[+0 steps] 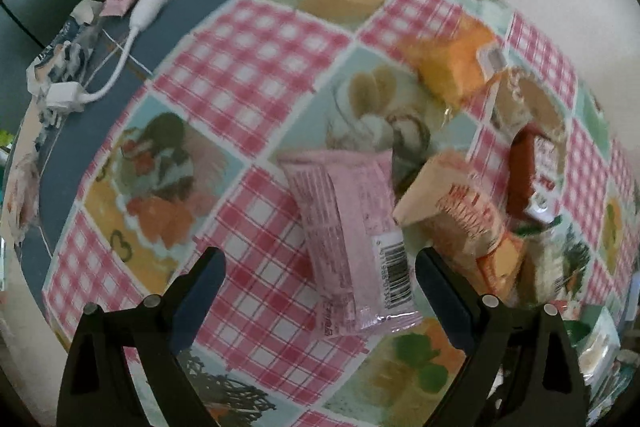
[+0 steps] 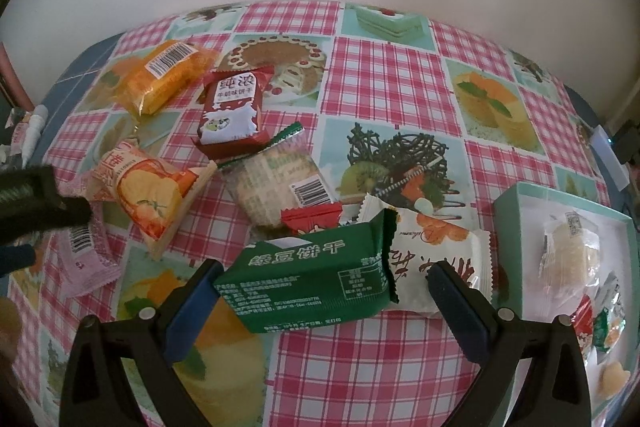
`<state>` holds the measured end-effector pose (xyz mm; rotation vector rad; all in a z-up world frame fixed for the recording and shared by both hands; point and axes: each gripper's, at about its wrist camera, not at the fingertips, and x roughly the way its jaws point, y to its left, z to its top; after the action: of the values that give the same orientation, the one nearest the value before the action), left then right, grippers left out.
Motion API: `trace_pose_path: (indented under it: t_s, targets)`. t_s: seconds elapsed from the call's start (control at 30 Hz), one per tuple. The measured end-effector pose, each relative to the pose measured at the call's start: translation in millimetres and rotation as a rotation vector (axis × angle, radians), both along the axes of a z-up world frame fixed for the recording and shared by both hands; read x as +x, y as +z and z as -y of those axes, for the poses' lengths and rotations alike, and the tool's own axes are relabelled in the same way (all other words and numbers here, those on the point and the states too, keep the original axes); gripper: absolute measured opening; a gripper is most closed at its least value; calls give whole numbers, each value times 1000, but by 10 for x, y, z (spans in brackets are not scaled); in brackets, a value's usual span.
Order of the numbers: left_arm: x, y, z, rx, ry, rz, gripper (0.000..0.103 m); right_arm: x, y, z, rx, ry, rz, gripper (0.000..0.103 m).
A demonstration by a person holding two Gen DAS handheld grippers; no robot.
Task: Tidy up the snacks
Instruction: 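Grasp the pink wrapped cake with the left tool while the right tool grasps the green biscuit box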
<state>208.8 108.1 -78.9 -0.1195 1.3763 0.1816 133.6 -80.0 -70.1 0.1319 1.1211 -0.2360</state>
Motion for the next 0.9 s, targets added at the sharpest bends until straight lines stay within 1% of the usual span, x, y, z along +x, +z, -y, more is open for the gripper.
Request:
trace_pose_path:
  t_s: [0.13,0.3,0.4,0.5,0.57,0.67,0.7,0.9]
  targets:
    - [34,-81,12,3,19,-12,96,-5,13,-1,1,8,6,99]
    - [-10,-85,-71,15,48,-14,96,-13,46,-28,-2,22,15,79]
    - [-38,-52,-66,29,39,-7,93,-18,50,-13,2,22,12,75]
    - [-90,3,-11,32,21,-1,79,-25,56,10,11,18,12,73]
    - [-144,56,60,27,13,-2,63,-31,72,25,18,12,15,73]
    - [-158,89,122,32,1,5,50,-38,99,55,28,4,19,73]
    - [-162,111,146,34,0,9,47,-43,110,65,31,1,20,73]
    - [-164,321,155,45,24,44,43,-77,172,130,57,-23,28,73]
